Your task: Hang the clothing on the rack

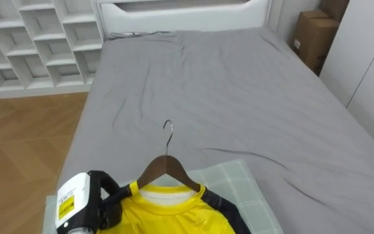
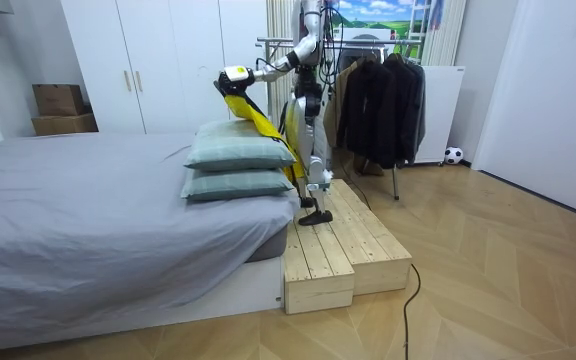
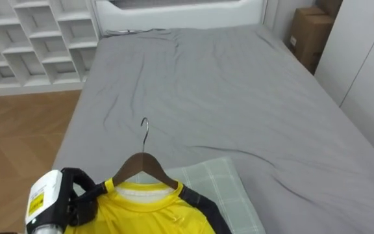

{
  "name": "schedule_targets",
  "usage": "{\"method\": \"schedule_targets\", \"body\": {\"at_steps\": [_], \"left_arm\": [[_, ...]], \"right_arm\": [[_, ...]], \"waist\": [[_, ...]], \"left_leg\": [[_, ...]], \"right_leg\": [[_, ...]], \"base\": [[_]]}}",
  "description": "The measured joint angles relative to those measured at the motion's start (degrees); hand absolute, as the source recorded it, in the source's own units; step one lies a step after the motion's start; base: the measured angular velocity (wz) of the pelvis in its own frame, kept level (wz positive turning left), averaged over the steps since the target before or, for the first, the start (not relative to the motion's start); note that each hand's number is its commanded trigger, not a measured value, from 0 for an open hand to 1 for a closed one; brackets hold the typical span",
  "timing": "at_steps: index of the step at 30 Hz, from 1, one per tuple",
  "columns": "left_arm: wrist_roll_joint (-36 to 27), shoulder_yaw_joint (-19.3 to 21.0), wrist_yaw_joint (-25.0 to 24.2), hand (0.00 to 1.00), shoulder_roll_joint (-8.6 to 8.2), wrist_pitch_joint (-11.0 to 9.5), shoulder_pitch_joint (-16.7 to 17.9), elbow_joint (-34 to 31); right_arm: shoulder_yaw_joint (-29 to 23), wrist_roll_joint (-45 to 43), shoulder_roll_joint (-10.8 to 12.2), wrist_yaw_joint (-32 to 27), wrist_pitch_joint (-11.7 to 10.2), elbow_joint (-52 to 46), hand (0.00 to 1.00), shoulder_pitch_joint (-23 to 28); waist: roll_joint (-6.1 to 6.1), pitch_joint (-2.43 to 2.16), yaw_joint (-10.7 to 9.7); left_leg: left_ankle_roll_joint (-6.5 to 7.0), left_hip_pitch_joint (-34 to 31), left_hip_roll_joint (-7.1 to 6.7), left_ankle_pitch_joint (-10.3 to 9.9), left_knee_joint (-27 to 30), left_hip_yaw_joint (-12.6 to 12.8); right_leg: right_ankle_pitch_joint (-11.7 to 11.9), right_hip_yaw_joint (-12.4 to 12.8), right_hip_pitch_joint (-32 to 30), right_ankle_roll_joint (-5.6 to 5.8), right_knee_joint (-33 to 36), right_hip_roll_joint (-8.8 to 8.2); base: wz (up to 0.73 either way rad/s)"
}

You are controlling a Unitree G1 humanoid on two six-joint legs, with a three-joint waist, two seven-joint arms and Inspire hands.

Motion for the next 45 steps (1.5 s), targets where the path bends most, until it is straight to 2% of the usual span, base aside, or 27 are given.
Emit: {"method": "schedule_targets", "body": {"at_steps": [7,14,22,27,32,33,35,39,45], "left_arm": [[-0.85,2.87,-0.01,1.00,0.25,-0.08,0.01,-4.89],[-3.03,5.45,0.30,1.00,0.71,-0.11,0.19,-13.09],[-8.08,5.55,1.15,1.00,1.01,-0.12,1.30,-13.57],[-8.63,6.27,1.25,1.00,2.59,-0.12,1.41,-13.59],[-8.59,9.08,2.68,1.00,2.99,-0.13,1.72,-13.59],[-8.59,9.26,3.58,1.00,3.16,-0.13,1.77,-13.59],[-8.63,9.27,4.79,1.00,3.50,-0.14,1.99,-13.59],[-8.59,10.22,6.50,1.00,4.16,-0.16,2.17,-13.59],[-8.56,11.07,10.10,1.00,4.71,-0.14,2.78,-13.59]], "right_arm": [[-1.63,-0.33,0.09,-1.25,-0.08,0.91,0.00,0.16],[-3.78,-1.02,-0.30,-2.60,-0.13,0.87,0.00,2.03],[-3.90,-3.18,-1.09,-3.11,0.04,0.74,0.00,2.88],[-5.07,-10.90,-1.42,-3.98,0.66,1.20,0.00,3.66],[-6.77,-17.90,-1.49,-5.31,1.98,2.34,0.00,3.99],[-7.22,-18.30,-1.57,-5.96,2.39,2.34,0.00,3.98],[-7.48,-18.73,-1.84,-7.55,2.48,2.34,0.00,3.86],[-12.14,-21.12,-2.71,-11.88,2.52,2.09,0.00,3.77],[-16.89,-25.82,-4.71,-20.51,3.87,-1.48,0.00,3.70]], "waist": [[-0.08,0.13,-0.11],[-0.02,0.10,0.08],[0.26,-0.03,0.01],[0.25,-0.05,-0.29],[-0.31,-0.29,-0.97],[-0.55,-0.40,-0.76],[-0.89,-0.20,-0.77],[-1.57,-0.22,-0.95],[-1.79,-0.14,-1.00]], "left_leg": [[-0.12,1.94,0.15,-0.19,-0.60,0.31],[-0.23,2.46,0.24,-0.29,-0.60,0.59],[-0.12,3.03,0.26,-0.78,-0.49,0.57],[-0.07,3.31,0.17,-0.82,-0.47,0.50],[-0.12,3.49,0.21,-0.87,-0.45,0.75],[-0.13,3.60,0.22,-0.86,-0.46,1.02],[-0.13,4.22,0.25,-0.86,-0.49,1.83],[-0.16,4.47,0.26,-1.13,-0.52,1.98],[-0.06,4.30,0.30,-1.42,-0.58,1.94]], "right_leg": [[-0.38,0.54,1.50,0.06,0.08,0.30],[-0.45,0.91,1.89,0.00,0.06,0.48],[-0.61,1.26,2.19,0.05,0.34,0.58],[-1.14,1.42,2.07,0.09,1.24,0.44],[-1.82,1.66,1.70,0.02,2.33,0.42],[-1.87,1.87,1.54,-0.02,2.57,0.45],[-1.99,2.73,1.57,-0.06,3.00,0.57],[-2.01,2.98,1.67,-0.03,3.14,0.65],[-1.99,2.95,1.39,0.04,3.28,0.67]], "base": [[-0.03],[-0.03],[-0.01],[0.00],[-0.03],[-0.12],[-0.20],[-0.04],[-0.01]]}}
